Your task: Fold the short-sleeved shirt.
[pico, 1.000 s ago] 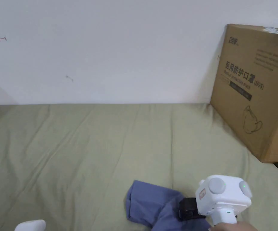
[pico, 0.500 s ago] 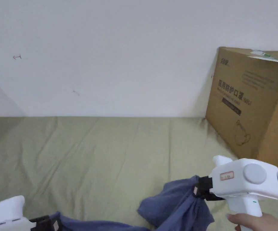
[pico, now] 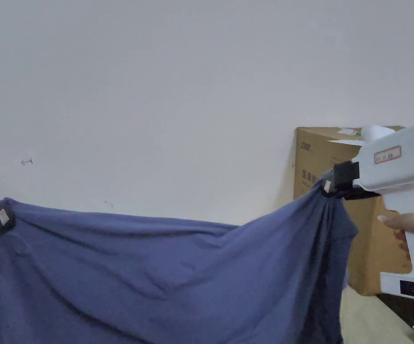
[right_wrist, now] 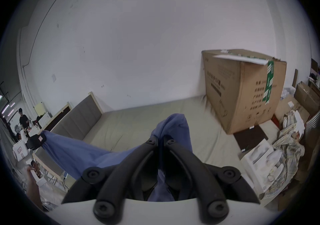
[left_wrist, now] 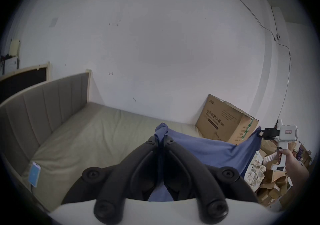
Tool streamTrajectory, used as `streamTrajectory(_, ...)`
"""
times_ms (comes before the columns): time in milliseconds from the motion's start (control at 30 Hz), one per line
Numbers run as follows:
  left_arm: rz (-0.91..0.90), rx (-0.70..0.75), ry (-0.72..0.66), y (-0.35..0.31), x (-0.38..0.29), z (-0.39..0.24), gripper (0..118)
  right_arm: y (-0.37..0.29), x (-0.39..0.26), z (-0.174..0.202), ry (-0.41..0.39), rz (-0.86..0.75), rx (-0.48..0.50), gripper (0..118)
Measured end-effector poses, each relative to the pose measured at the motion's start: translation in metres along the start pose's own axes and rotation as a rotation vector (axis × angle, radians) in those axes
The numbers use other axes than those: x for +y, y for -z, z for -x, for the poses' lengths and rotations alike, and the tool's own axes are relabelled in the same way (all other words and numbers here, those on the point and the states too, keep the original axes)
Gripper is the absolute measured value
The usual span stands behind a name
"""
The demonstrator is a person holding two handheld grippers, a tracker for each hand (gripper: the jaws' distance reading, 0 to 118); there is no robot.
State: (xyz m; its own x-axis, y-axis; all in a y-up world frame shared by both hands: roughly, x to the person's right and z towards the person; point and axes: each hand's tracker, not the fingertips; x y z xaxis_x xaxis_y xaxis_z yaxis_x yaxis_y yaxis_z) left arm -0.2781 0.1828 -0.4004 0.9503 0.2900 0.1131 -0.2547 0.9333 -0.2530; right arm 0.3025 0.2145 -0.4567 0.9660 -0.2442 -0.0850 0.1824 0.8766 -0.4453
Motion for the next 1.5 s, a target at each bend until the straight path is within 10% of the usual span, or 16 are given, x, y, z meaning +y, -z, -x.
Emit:
streamTrajectory(867,-0.102,0.185,0.098,0.176,0.046,-0.020,4,0.122,0.103,0.028,-0.171,-0.257,-0.257,4)
streamTrajectory(1267,0.436,0.083,-0.015,0.164,-0.222,0.027,4,0.154,-0.206,-0.059,-0.128,0.202,-0.200,4)
streamTrajectory(1500,0.497,0.045,-0.002,0.047,-0.309,0.035,4,0.038,-0.331,-0.089,-0.045,0.289,-0.176,4)
